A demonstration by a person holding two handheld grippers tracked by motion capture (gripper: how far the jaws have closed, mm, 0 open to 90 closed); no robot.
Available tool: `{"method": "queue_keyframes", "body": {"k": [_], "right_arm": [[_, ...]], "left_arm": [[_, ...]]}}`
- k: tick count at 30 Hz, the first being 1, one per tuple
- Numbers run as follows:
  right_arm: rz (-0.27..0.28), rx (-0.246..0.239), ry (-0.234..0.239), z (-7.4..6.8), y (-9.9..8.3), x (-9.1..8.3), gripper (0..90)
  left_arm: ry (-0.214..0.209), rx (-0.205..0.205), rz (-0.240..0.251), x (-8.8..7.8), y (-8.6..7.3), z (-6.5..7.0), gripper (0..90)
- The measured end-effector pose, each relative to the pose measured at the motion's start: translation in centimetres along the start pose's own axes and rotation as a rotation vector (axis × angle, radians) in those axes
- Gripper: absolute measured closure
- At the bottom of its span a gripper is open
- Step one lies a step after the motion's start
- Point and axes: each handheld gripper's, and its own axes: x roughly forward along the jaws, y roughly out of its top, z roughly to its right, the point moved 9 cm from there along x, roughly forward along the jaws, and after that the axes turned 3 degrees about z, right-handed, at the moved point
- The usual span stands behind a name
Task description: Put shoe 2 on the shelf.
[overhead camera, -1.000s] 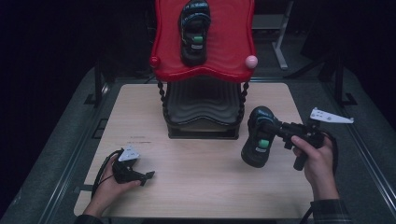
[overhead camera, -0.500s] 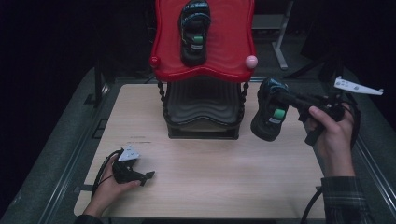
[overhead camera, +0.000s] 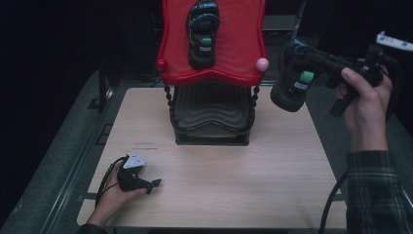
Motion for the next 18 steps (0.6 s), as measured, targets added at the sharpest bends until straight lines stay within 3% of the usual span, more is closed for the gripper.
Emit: {"method": "queue_keyframes", "body": {"k": [3, 6, 8, 11, 18], "right_arm": [[0.000, -0.029, 0.010, -0.3, 2.2, 1.5, 66.6], [0.002, -0.031, 0.020, -0.4, 2.9, 2.3, 66.7], [0.011, -0.026, 0.043, -0.5, 4.0, 4.0, 66.8], [0.010, -0.027, 0.054, -0.6, 4.6, 5.2, 66.9], [-0.015, -0.051, 0.092, -0.9, 5.7, 10.3, 66.9]], "left_arm": [[0.001, -0.001, 0.002, 0.0, 0.0, 0.0, 0.0], [0.001, -0.001, 0.002, 0.0, 0.0, 0.0, 0.0], [0.001, -0.002, 0.002, 0.0, 0.0, 0.0, 0.0], [0.001, 0.000, 0.001, 0.1, 0.0, 0.0, 0.0], [-0.001, 0.001, 0.001, 0.1, 0.0, 0.0, 0.0]]}}
